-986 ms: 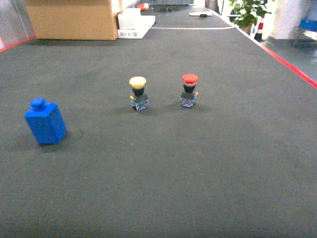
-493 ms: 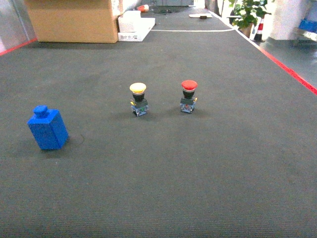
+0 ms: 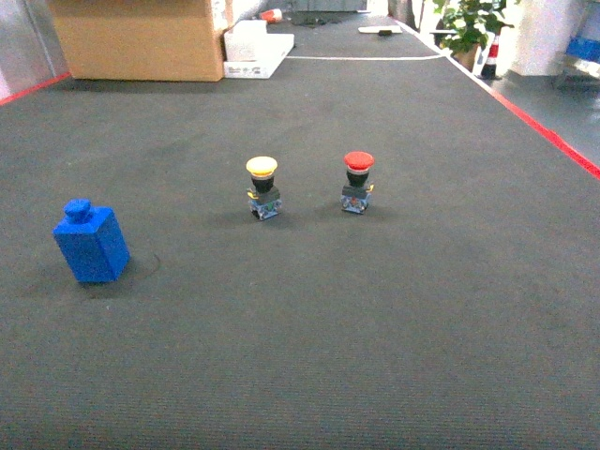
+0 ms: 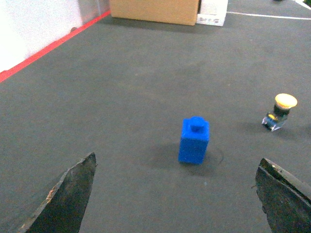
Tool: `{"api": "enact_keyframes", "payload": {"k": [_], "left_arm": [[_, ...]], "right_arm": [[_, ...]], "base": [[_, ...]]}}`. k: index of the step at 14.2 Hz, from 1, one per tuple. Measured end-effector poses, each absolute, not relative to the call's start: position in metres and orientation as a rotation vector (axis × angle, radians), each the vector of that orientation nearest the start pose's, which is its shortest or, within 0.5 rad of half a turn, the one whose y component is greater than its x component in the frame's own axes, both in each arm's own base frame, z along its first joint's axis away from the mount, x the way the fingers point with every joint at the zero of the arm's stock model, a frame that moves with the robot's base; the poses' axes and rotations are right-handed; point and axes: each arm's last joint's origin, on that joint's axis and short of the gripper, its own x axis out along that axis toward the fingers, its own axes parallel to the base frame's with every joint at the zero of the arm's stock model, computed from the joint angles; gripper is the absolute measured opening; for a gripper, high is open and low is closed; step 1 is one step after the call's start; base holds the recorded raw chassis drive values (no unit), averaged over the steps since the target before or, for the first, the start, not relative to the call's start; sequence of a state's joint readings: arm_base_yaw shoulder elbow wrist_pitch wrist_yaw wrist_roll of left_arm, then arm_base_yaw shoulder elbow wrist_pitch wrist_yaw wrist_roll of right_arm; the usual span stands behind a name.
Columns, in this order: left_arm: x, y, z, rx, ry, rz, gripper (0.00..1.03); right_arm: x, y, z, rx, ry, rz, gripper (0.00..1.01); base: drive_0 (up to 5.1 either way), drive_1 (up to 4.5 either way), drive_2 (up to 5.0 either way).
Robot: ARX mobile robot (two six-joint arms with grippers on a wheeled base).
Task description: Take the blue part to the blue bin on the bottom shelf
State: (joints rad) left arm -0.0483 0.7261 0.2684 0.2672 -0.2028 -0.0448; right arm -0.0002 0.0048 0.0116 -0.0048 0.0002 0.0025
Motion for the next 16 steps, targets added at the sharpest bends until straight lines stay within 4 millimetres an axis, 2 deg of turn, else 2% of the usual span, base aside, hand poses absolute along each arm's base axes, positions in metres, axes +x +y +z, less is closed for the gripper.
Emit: {"api": "enact_keyframes", "payload": {"k": [1,2,3,6,10,11,14,16], "left_arm": [[0.184,-0.001,0.209,-0.026,0.192,0.123,0.98],[0.210,0.000,0.196,-0.020,0.253,0.089,0.98],[0.226,-0.002,0.180,-0.012,0.306,0.056,0.98],[0.267,-0.003,0.156,-0.005,0.342,0.007,0.98],[0.297,0.002,0.123,0.026,0.400,0.002,0.98],[0.316,0.004,0.112,0.038,0.402,-0.005,0.98],[0.341,0.007,0.089,0.048,0.439,-0.014,0.98],[0.355,0.008,0.084,0.049,0.439,-0.012,0.98]], "right_arm": [[0.097,0.000,0.167,0.002,-0.002,0.000,0.98],[0.097,0.000,0.167,0.002,-0.002,0.000,0.98],[0.097,0.000,0.167,0.002,-0.002,0.000,0.98],[0.097,0.000,0.167,0.002,-0.002,0.000,0.98],[0.097,0.000,0.167,0.002,-0.002,0.000,0.98],[0.097,0.000,0.167,0.002,-0.002,0.000,0.98],[0.097,0.000,0.167,0.002,-0.002,0.000,0.98],[0.097,0.000,0.167,0.002,-0.002,0.000,0.98]], "base": [[0.0,0.00,0.0],[0.0,0.00,0.0],[0.0,0.00,0.0],[0.0,0.00,0.0],[0.0,0.00,0.0],[0.0,0.00,0.0],[0.0,0.00,0.0],[0.0,0.00,0.0]]}}
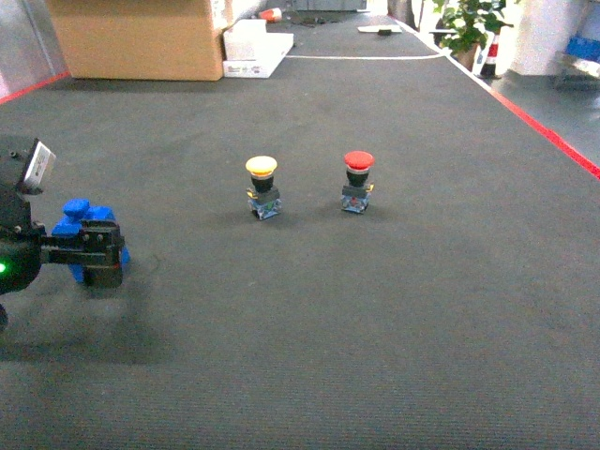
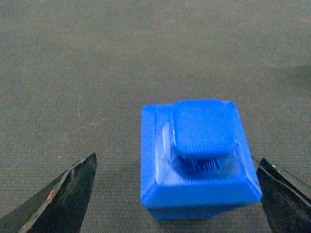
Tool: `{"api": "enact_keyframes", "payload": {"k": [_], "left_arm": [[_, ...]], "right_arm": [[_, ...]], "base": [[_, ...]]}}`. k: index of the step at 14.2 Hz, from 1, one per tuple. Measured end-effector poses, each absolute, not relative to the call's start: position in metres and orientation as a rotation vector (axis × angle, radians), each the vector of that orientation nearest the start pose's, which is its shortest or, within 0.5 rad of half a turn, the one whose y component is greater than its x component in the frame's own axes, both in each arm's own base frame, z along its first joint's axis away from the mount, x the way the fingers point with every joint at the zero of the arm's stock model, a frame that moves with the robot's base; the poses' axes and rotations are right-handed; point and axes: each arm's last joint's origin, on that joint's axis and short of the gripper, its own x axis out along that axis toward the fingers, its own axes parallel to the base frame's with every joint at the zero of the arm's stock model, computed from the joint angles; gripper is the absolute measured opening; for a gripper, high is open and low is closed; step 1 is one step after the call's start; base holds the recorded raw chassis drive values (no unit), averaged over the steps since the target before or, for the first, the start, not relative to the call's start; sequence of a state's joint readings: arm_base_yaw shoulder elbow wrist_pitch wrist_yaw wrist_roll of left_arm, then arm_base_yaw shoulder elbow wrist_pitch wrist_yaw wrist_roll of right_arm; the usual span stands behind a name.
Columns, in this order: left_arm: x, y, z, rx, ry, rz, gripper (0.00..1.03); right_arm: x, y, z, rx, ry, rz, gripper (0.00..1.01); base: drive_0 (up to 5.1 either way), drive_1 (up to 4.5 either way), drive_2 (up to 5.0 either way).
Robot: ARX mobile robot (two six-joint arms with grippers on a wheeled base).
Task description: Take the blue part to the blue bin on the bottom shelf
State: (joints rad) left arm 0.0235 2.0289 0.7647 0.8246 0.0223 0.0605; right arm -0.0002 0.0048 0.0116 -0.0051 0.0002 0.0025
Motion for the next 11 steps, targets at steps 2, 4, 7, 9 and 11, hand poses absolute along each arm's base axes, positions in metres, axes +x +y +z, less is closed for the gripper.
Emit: {"api": "enact_keyframes", "payload": {"k": [2,4,7,9,11], "left_arm": [[0.374,0.011,0.080,0.049,0.426,0.001,0.98],[0.386,0.014,0.071,0.023,0.439,0.012,0.98],[0.394,0.019,0.066,-0.015,0.456,0.039,0.72],[0.394,0.019,0.067,-0.017,0.443,0.038,0.51],[0.385,0.017,0.070,-0.018,0.446,0.034,0.45]], "right_arm": [[0.097,0.000,0.167,0.002,-0.002,0.000,0.98],[0.097,0.000,0.167,0.002,-0.002,0.000,0.98],[0.097,0.000,0.167,0.002,-0.002,0.000,0.98],[0.097,0.000,0.167,0.002,-0.002,0.000,0.98],[0.097,0.000,0.167,0.002,-0.002,0.000,0.98]], "base": [[0.0,0.00,0.0],[0.0,0.00,0.0],[0.0,0.00,0.0],[0.0,0.00,0.0],[0.0,0.00,0.0]]}}
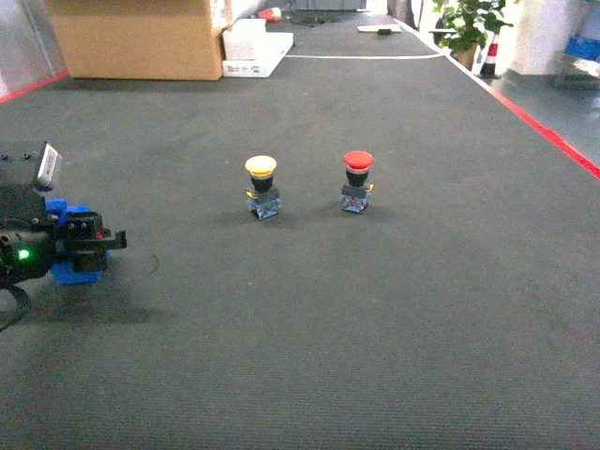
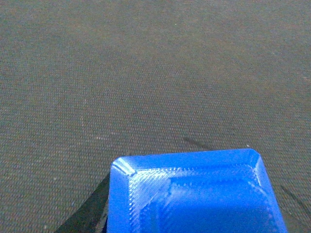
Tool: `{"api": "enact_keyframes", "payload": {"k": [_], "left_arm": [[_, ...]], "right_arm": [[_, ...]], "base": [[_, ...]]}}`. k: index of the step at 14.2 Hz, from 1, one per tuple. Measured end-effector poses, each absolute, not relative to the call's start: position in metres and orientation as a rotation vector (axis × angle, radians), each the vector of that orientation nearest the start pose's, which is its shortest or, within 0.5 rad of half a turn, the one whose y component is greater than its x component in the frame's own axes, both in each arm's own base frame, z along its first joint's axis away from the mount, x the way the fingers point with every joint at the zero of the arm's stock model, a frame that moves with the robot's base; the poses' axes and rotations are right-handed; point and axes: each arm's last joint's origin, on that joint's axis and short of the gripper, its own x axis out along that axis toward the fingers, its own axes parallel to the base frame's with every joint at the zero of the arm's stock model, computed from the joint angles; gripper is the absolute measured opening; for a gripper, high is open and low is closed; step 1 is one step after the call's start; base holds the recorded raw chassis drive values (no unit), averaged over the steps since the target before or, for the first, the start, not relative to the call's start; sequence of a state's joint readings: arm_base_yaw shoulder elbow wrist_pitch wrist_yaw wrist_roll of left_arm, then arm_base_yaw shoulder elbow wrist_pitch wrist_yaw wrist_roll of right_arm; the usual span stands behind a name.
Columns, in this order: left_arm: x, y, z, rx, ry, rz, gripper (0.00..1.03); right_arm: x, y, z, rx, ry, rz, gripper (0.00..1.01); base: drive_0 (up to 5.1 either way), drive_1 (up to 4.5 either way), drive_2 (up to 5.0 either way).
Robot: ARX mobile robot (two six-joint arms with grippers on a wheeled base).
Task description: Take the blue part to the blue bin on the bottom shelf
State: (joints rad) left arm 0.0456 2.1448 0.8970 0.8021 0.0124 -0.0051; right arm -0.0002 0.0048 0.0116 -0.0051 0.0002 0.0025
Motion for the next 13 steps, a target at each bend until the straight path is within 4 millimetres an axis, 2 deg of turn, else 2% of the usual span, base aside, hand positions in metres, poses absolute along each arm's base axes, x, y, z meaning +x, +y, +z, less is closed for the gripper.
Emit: {"api": "enact_keyframes", "payload": {"k": [3,5,8,9,11,12,13], "left_arm": [[0.347,0.016,0.091,-0.031,0.393,0.036,0.45],[0.301,0.014,0.115,-0.027,0.366,0.046,0.45],[0.228,-0.003,0.163,0.000,0.308,0.083,0.44],[0.210,-0.013,0.180,0.009,0.267,0.086,0.44],[0.191,-0.021,0.199,0.010,0.210,0.089,0.44],[0.165,-0.028,0.221,0.004,0.130,0.101,0.44],[0.139,-0.031,0.234,0.001,0.074,0.134,0.44]], "right_arm": [[0.097,0.000,0.167,0.002,-0.002,0.000,0.98],[0.097,0.000,0.167,0.002,-0.002,0.000,0.98],[0.097,0.000,0.167,0.002,-0.002,0.000,0.98],[0.097,0.000,0.167,0.002,-0.002,0.000,0.98],[0.097,0.000,0.167,0.002,-0.002,0.000,0.98],[0.097,0.000,0.167,0.002,-0.002,0.000,0.98],[0.097,0.000,0.167,0.002,-0.002,0.000,0.98]], "base": [[0.0,0.00,0.0],[0.0,0.00,0.0],[0.0,0.00,0.0],[0.0,0.00,0.0],[0.0,0.00,0.0],[0.0,0.00,0.0],[0.0,0.00,0.0]]}}
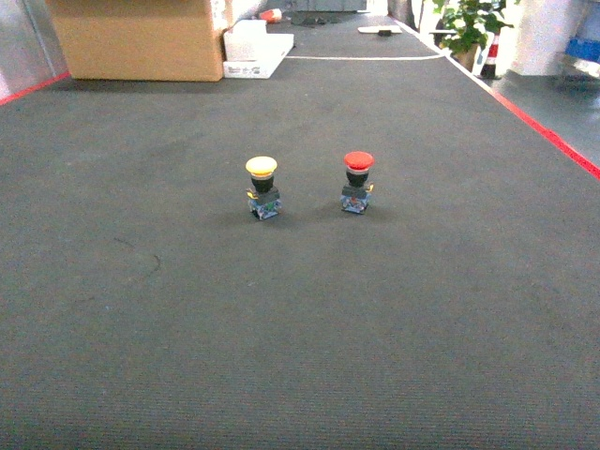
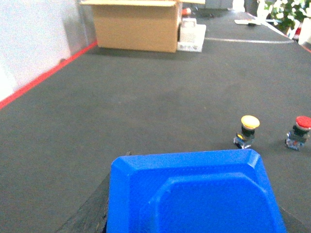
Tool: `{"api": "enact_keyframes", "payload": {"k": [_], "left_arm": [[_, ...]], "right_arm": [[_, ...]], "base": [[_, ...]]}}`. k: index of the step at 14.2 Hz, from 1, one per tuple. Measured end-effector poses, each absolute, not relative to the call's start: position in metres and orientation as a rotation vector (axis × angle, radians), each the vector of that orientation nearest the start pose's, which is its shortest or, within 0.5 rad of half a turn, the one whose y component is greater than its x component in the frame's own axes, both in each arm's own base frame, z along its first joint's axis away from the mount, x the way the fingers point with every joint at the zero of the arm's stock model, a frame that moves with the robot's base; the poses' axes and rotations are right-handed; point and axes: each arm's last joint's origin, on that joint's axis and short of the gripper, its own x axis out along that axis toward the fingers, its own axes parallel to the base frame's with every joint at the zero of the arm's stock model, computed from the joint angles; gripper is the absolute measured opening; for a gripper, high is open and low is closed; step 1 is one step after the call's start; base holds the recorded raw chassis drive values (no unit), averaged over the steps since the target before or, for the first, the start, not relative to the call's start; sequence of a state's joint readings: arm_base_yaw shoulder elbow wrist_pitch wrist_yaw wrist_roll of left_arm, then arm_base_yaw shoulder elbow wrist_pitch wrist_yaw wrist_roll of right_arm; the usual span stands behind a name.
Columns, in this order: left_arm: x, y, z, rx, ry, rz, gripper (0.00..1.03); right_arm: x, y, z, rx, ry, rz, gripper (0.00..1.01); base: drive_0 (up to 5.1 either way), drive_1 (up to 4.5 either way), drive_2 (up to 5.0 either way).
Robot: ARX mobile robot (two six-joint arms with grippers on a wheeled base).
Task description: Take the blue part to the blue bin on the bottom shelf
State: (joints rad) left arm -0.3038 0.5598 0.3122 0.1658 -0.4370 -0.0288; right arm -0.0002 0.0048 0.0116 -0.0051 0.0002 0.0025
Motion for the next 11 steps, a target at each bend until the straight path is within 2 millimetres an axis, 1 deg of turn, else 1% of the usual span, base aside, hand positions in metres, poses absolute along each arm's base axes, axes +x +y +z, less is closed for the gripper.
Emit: {"api": "enact_keyframes", "payload": {"k": [2,3,5,11], "left_arm": [[0.109,-0.029,0.244,-0.009,0.018,0.176,0.44],[0.099,-0.028,0.248,-0.024,-0.011,0.194,0.44],[0.098,-0.026,0.257,-0.039,-0.029,0.216,0.44],[0.098,-0.025,0.256,-0.037,-0.020,0.212,0.44]], "right_arm": [[0.097,0.000,0.167,0.002,-0.002,0.000,0.98],[0.097,0.000,0.167,0.002,-0.002,0.000,0.98],[0.097,0.000,0.167,0.002,-0.002,0.000,0.98],[0.097,0.000,0.167,0.002,-0.002,0.000,0.98]], "base": [[0.0,0.00,0.0],[0.0,0.00,0.0],[0.0,0.00,0.0],[0.0,0.00,0.0]]}}
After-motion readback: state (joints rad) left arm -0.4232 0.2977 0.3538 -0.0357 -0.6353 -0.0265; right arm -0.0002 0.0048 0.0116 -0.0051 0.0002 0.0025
